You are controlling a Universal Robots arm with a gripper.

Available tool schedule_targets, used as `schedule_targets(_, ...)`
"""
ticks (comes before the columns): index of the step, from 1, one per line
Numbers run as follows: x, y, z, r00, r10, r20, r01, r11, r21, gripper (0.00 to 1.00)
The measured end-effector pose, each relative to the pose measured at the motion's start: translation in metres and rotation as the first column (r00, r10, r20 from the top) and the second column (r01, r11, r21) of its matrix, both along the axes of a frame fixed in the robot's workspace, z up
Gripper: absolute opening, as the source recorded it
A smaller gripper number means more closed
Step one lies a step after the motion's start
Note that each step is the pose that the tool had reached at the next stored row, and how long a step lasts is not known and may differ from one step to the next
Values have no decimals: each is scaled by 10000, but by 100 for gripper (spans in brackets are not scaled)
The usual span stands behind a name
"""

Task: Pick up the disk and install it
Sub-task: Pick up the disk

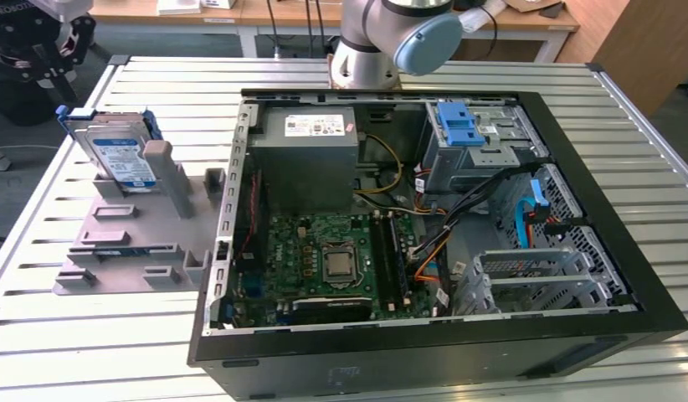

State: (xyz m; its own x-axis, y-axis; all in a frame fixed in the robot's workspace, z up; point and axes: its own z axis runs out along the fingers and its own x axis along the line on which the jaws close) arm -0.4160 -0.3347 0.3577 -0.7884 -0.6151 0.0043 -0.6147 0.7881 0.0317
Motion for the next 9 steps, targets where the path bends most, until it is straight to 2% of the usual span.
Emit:
schedule_targets(5,0,0,-1,9978,659,0,-659,9978,0,11)
schedule_targets(9,0,0,-3,9926,1218,1,-1218,9926,0,11)
